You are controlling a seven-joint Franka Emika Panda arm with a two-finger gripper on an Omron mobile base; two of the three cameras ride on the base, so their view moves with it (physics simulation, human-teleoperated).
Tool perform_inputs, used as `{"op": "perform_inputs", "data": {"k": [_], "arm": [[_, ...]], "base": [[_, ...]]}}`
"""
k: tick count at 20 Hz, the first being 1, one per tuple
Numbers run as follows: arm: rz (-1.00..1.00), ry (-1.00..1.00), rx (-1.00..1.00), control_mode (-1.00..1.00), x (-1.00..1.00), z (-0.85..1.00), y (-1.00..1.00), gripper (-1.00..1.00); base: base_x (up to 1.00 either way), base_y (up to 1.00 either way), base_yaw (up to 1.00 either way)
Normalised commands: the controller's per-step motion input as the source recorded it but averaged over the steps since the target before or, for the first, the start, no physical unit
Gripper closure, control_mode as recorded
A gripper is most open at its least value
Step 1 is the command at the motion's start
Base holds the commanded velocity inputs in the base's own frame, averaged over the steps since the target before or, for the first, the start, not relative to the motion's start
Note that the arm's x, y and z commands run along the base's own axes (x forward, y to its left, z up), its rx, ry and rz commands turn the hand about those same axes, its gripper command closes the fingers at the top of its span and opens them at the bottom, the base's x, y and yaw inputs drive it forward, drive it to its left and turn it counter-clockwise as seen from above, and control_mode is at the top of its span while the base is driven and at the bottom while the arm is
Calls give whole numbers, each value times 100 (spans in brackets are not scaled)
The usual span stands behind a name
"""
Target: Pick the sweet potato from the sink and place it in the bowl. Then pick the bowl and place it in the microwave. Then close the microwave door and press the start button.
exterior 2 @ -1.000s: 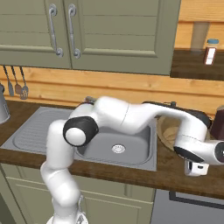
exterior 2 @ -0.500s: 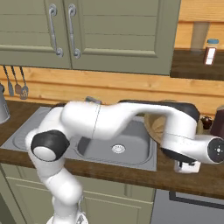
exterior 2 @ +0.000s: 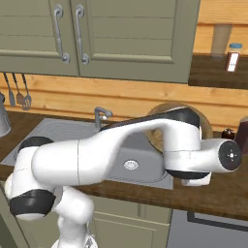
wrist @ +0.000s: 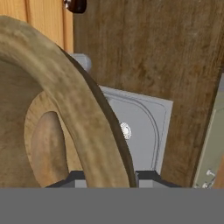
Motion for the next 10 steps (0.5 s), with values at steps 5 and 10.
{"op": "perform_inputs", "data": {"k": [5,10], "arm": [[0,1,-5,-100,-3,-6,44,100],[0,-1,0,-100,-22,8,32,100]], "base": [[0,0,0],[0,0,0]]}}
